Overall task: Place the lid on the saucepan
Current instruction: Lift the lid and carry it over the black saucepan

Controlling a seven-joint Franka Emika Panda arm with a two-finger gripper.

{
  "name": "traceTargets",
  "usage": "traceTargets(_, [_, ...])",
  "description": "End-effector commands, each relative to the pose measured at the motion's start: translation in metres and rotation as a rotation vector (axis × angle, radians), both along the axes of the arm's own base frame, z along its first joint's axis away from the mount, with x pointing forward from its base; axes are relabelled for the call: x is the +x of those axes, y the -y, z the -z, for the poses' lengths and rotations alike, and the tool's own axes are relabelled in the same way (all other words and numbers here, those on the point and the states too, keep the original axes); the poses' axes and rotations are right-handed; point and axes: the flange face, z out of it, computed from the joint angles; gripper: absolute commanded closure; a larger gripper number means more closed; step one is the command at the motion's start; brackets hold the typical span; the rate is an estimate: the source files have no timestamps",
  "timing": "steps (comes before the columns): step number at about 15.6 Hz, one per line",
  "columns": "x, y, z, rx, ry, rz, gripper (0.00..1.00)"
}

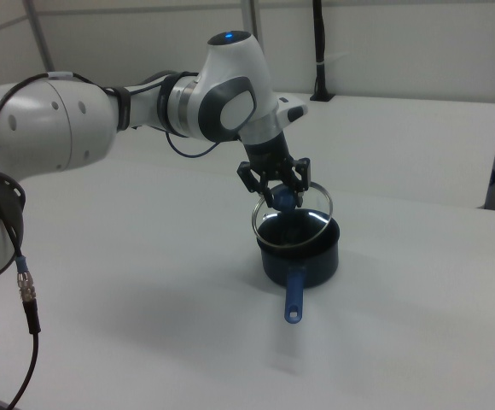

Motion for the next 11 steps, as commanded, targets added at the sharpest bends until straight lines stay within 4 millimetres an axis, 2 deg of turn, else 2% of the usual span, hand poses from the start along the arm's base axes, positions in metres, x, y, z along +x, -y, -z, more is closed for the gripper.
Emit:
traceTargets(1, [0.003, 0.000, -0.004, -0.010, 0.012, -0.027, 0.49])
traceTargets(8, [0.005, 0.001, 0.012, -0.005, -0.010, -0.027, 0.45])
traceTargets(9, [0.006, 0.001, 0.015, -0.004, -0.012, -0.028, 0.41])
traceTargets(11, [0.007, 0.000, 0.017, -0.002, -0.012, -0.023, 0.18])
